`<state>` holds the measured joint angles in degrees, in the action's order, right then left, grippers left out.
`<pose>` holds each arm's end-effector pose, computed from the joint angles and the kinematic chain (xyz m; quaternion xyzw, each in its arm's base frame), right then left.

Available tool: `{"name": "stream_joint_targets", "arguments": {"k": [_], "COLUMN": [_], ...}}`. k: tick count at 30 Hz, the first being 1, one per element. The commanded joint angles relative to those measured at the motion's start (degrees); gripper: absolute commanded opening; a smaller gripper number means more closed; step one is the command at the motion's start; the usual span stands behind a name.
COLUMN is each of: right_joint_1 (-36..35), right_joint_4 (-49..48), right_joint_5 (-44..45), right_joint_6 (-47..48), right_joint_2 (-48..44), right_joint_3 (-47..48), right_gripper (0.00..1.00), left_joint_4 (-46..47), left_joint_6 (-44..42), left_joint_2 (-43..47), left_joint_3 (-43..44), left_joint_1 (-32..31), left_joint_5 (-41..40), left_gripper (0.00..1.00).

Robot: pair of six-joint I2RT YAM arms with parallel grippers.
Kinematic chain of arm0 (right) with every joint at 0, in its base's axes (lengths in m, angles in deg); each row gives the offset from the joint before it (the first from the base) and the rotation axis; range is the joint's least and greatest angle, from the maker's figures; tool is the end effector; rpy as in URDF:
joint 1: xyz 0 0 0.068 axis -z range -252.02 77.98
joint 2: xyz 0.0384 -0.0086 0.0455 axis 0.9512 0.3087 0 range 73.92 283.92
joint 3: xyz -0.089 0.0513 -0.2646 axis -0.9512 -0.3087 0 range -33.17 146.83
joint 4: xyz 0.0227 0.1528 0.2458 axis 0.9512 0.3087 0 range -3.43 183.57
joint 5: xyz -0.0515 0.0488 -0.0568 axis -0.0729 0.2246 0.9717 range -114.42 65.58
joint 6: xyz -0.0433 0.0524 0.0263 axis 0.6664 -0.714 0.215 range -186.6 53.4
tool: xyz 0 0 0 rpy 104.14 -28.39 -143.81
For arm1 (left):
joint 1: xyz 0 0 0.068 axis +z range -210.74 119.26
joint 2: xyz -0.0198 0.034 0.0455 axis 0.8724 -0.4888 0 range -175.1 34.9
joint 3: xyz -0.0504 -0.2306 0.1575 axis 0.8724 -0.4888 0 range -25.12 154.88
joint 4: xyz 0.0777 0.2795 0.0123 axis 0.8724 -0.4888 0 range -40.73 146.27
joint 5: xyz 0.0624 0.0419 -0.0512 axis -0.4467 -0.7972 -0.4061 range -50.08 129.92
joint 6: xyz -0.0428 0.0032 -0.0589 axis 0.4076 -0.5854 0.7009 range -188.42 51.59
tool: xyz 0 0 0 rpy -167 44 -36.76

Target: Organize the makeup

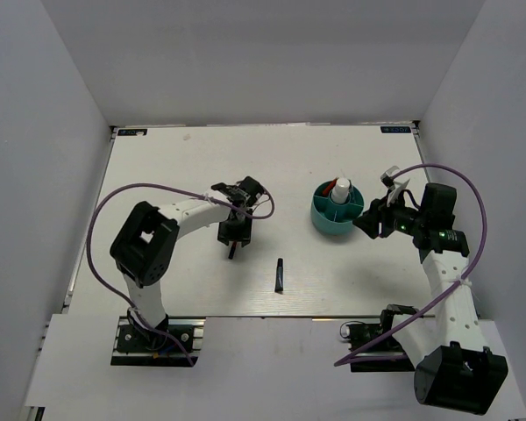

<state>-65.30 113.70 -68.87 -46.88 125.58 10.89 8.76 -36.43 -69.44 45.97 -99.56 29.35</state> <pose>0.2300 0.0156 0.2857 -0.2672 0.7950 0.2281 0.4946 0.2976 -0.2252 0.1474 0.0518 0.9912 0.0284 0.1186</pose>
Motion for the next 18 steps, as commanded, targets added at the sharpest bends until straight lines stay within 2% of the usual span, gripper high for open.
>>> {"name": "stream_joint_targets", "arguments": {"k": [1,13,17,18], "right_joint_1": [-0.13,0.05,0.05,0.05], "right_joint_4": [-0.07,-0.42,-0.50,-0.50], "right_joint_5": [0.59,1.03,1.38,1.38], "right_joint_6": [-0.48,-0.83,-0.92,-0.92], "right_joint_2": [-1.03,-1.03,-1.12,-1.12], "right_joint_3": [0.25,0.16,0.16,-0.02], "right_gripper": [0.50,0.50,0.50,0.50], "left_joint_4": [2.68,1.80,2.85,3.03], "left_joint_6": [-0.70,-4.30,-5.27,-5.36], "left_joint_2": [-0.87,-8.60,-9.22,-9.22], "left_joint_3": [1.42,6.61,5.20,4.85], "left_joint_1": [0.07,3.05,4.11,4.63], "left_joint_5": [-0.25,1.95,3.10,3.36], "left_gripper": [0.55,0.48,0.42,0.36]}}
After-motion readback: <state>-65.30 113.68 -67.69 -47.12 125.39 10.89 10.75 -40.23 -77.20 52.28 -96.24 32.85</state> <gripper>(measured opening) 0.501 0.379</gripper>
